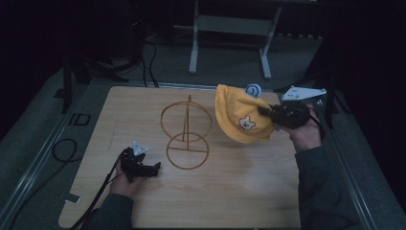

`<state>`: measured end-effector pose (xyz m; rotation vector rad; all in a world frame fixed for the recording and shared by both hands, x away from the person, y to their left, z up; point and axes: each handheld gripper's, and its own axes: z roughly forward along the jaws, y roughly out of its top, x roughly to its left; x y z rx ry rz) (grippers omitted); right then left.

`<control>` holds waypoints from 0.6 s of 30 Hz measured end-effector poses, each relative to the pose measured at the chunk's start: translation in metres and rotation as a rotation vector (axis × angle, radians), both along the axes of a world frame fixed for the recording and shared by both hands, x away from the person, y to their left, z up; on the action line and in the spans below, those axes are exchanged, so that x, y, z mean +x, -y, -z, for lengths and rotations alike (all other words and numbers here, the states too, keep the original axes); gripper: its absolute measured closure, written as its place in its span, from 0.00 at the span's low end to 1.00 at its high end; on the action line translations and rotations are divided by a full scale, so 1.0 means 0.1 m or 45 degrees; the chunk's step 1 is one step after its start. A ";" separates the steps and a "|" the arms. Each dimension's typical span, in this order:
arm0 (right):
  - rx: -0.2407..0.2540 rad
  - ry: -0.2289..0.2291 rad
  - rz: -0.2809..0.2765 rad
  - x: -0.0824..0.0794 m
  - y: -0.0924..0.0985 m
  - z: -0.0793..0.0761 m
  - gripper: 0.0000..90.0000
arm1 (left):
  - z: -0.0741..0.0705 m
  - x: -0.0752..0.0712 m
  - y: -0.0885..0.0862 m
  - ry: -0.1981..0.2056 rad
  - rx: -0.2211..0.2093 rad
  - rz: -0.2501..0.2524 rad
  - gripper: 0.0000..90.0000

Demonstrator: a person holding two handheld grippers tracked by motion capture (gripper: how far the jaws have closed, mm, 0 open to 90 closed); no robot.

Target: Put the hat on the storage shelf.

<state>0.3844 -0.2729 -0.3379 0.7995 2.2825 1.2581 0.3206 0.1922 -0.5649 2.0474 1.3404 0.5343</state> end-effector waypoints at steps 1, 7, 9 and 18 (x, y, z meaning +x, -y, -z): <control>0.008 0.000 0.000 0.00 0.00 0.00 0.90 | 0.00 0.00 0.00 0.000 0.000 0.000 0.02; 0.042 0.003 0.001 0.03 0.00 0.00 0.90 | 0.00 0.00 0.00 0.000 0.000 0.000 0.02; 0.056 0.004 -0.002 0.04 -0.01 -0.01 0.90 | 0.00 0.00 0.00 0.001 -0.001 -0.001 0.02; 0.102 0.020 -0.008 0.06 -0.05 -0.04 0.90 | 0.00 0.00 0.00 0.001 -0.001 0.000 0.02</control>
